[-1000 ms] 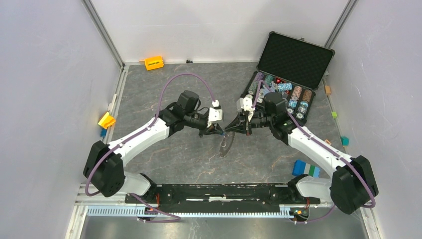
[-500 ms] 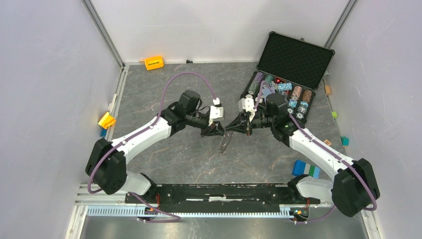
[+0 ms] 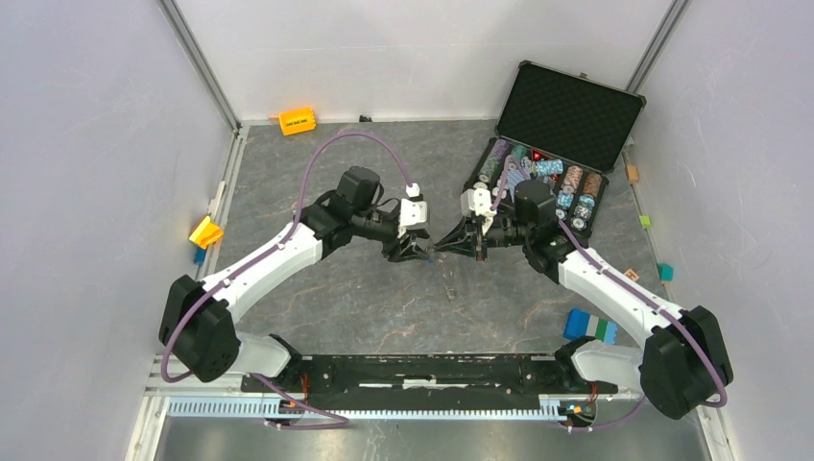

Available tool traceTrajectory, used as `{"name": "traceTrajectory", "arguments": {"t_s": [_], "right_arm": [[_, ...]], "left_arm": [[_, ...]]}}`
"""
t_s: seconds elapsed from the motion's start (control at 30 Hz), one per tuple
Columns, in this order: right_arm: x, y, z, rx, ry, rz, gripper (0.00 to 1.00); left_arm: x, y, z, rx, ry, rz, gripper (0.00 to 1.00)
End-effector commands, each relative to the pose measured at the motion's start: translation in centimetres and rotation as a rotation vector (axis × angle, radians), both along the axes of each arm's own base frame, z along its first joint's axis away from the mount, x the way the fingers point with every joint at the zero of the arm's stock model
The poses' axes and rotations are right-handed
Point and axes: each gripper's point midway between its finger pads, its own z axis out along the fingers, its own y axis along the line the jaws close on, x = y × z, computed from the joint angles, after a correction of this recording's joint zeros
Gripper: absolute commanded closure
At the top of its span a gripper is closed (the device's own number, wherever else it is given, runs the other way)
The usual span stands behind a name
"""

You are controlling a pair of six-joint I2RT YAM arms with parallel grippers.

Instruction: Put the keys on the keyring

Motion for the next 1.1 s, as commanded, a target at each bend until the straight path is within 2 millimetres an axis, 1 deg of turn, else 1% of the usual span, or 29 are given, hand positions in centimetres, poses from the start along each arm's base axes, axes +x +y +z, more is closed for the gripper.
{"name": "traceTrajectory", "arguments": {"t_s": [0.0,0.07,0.2,0.6,0.63,0.73,0.8,0.87,1.0,1.07], "right_arm": [[-0.2,0.2,1.5,0.05,-0.048,0.029,1.0],[-0.2,0.2,1.6,0.053,-0.046,0.029,1.0],[-0.3,0.2,1.6,0.06,-0.039,0.031,1.0],[-0.2,0.2,1.4,0.062,-0.028,0.03,1.0],[-0.2,0.2,1.3,0.061,-0.027,0.029,1.0],[-0.1,0.1,1.4,0.062,-0.03,0.026,1.0],[0.0,0.0,1.4,0.062,-0.031,0.02,1.0],[0.0,-0.1,1.4,0.064,-0.031,0.017,1.0],[0.4,-0.3,1.3,0.061,-0.029,0.001,1.0],[0.7,-0.5,1.0,0.053,-0.028,-0.019,1.0]], "left_arm": [[-0.8,-0.6,2.7,-0.065,-0.037,-0.083,0.44],[-1.3,-0.8,2.7,-0.082,-0.02,-0.11,0.45],[-1.8,-1.0,2.8,-0.112,-0.012,-0.134,0.53],[-1.9,-1.5,2.4,-0.129,0.023,-0.139,0.72],[-1.9,-1.5,2.4,-0.131,0.028,-0.137,0.74],[-1.8,-1.6,2.3,-0.132,0.032,-0.133,0.86],[-1.8,-1.5,2.2,-0.128,0.032,-0.128,0.9],[-1.8,-1.4,2.1,-0.125,0.03,-0.123,0.97],[-1.8,-1.1,2.2,-0.12,0.014,-0.104,0.98],[-1.4,-0.8,2.5,-0.107,0.002,-0.07,0.98]]}}
